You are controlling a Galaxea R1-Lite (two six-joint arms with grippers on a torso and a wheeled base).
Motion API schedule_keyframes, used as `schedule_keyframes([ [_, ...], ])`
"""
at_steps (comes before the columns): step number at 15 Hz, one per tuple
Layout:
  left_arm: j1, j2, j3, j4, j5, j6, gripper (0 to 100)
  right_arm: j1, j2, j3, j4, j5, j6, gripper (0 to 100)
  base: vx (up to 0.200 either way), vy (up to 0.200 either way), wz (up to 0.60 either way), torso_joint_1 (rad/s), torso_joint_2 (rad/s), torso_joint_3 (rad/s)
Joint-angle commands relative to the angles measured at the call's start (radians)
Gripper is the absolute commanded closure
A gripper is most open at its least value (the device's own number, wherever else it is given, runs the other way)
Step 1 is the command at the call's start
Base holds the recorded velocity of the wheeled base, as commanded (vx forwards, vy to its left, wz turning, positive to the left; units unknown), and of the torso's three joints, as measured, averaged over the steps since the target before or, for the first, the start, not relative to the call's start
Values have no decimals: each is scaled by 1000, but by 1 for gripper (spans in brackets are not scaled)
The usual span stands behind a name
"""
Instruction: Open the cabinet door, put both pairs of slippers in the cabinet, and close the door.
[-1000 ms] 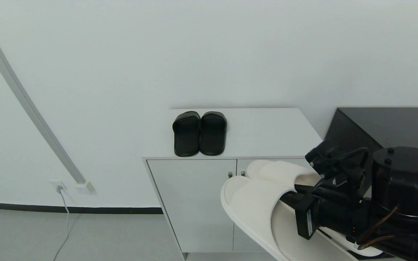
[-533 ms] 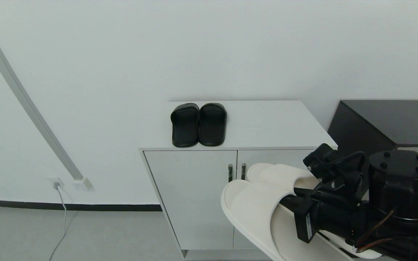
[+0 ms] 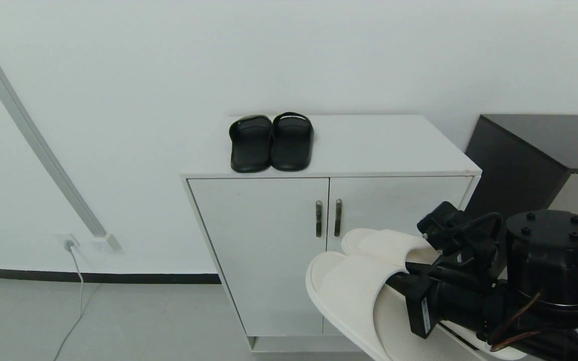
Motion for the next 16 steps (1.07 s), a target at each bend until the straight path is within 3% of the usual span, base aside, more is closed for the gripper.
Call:
schedule_keyframes([
  [1, 0, 0, 0, 0, 2, -6, 0, 1, 5, 1, 0, 0, -1, 100, 0, 0, 0, -207, 530, 320],
  [16, -9, 35, -2, 3, -2, 2, 0, 24, 15, 26, -60, -3, -2, 100, 0, 0, 0, -137, 476, 334],
])
